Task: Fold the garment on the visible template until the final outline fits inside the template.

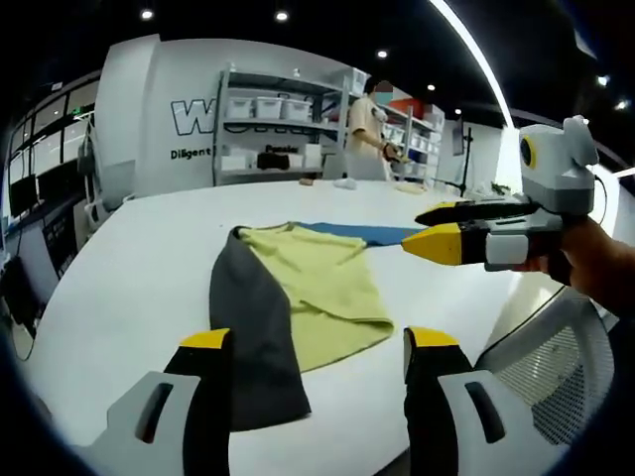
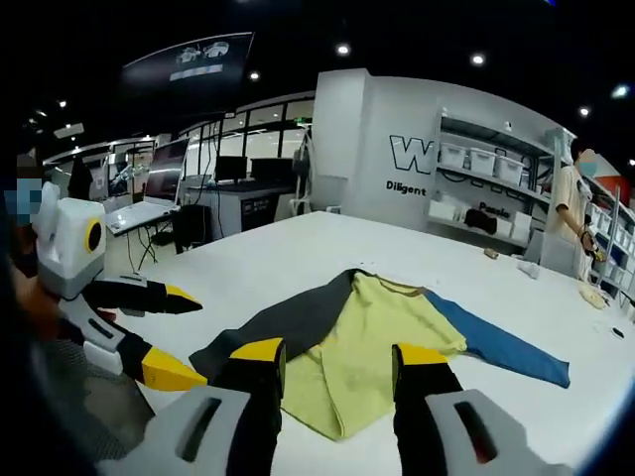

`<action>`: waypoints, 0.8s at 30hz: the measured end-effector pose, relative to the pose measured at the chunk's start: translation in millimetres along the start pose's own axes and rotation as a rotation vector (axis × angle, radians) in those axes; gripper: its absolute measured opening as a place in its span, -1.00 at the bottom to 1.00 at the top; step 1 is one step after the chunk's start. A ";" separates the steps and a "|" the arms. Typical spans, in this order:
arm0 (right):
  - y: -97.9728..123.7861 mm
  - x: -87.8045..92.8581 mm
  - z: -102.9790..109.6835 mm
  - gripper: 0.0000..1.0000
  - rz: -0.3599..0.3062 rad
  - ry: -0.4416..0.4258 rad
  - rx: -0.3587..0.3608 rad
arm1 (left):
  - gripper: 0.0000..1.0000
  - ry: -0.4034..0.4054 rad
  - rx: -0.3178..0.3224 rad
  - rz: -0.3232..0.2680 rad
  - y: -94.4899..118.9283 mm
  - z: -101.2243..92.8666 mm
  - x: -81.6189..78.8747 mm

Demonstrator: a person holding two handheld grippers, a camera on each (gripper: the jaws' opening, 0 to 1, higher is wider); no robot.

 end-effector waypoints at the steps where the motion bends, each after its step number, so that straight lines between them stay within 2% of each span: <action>1: 0.3 0.0 0.9 0.07 -0.003 -0.005 0.003 | 0.30 0.001 0.001 0.000 -0.1 -0.2 0.1; 3: 1.7 -1.3 3.0 0.22 -0.026 -0.018 0.013 | 0.29 0.002 -0.001 0.004 -0.2 0.6 0.9; 12: 9.5 -0.4 7.6 0.45 -0.083 -0.058 0.035 | 0.28 0.005 -0.016 0.008 6.4 -1.7 -0.6; 18: 11.2 -1.1 11.1 0.48 -0.094 -0.059 0.030 | 0.27 0.009 -0.033 0.034 9.6 -0.9 1.8; 19: 11.5 -6.3 8.4 0.48 -0.128 -0.064 0.038 | 0.26 0.013 -0.037 0.037 10.7 -0.5 1.7; 20: 11.2 -6.9 8.2 0.48 -0.134 -0.065 0.037 | 0.26 0.013 -0.037 0.038 10.9 -0.5 1.8; 24: 10.0 -3.8 9.7 0.47 -0.113 -0.065 0.027 | 0.24 0.033 -0.059 0.035 14.8 7.9 -0.1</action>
Point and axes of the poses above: the point that each gripper's makers call its tool centre point, and the gripper's own axes: y roughly backward along the fingers, z roughly to its left, x roughly out of its underside, the point moved 4 cm from there along y, roughly backward along the fingers, and after that the axes turned 2 degrees about -x, right-handed, at the moved point
